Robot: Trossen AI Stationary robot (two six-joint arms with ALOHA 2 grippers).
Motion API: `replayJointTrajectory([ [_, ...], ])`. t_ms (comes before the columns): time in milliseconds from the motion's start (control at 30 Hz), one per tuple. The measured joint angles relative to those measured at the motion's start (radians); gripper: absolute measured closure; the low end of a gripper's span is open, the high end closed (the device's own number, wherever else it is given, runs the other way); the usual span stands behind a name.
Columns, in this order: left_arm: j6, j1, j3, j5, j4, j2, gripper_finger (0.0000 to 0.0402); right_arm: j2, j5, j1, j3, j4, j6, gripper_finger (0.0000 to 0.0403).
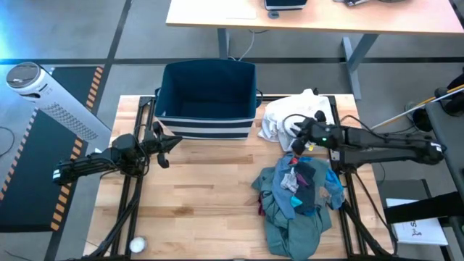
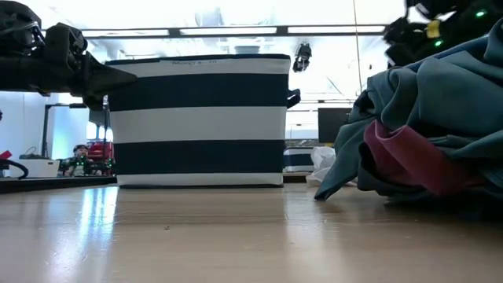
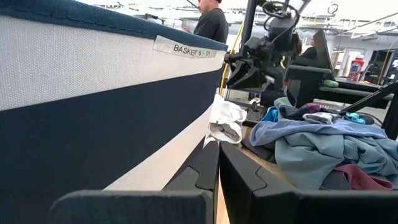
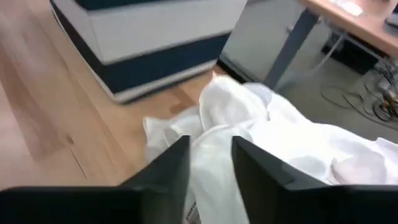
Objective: Sort clothes
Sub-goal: Put the white sock into the blue laundry organizer
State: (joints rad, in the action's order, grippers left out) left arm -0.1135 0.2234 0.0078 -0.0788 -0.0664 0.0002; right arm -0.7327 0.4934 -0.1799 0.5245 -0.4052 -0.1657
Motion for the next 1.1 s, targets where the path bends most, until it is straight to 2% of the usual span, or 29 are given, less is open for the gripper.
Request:
replayJointTrajectory([
  [167, 0.000, 0.000, 0.000, 0.000, 0.000, 0.000, 0.0402, -0.164, 0.005, -0.043, 0.069, -0.078, -0.016, 0.0221],
  [300, 0.000, 0.000, 0.000, 0.000, 0.000, 0.000, 0.0402, -0.262, 0.004, -0.106, 0.098, -0.123, 0.006, 0.0190],
  [533, 0.000, 0.000, 0.000, 0.000, 0.000, 0.000, 0.0402, -0.371, -0.115, -0.258, 0.098, -0.117, 0.109, 0.0184],
  [633, 0.000, 0.000, 0.000, 0.000, 0.000, 0.000, 0.0402, -0.407, -0.177, -0.306, 0.098, -0.106, 0.160, 0.0204],
  [700, 0.000, 0.000, 0.000, 0.000, 0.000, 0.000, 0.0402, -0.419, -0.219, -0.322, 0.098, -0.104, 0.178, 0.0233],
  [900, 0.000, 0.000, 0.000, 0.000, 0.000, 0.000, 0.0402, -0.406, -0.292, -0.320, 0.105, -0.105, 0.207, 0.0384],
  [1100, 0.000, 0.000, 0.000, 0.000, 0.000, 0.000, 0.0402, -0.335, -0.357, -0.310, 0.160, -0.147, 0.198, 0.0395],
])
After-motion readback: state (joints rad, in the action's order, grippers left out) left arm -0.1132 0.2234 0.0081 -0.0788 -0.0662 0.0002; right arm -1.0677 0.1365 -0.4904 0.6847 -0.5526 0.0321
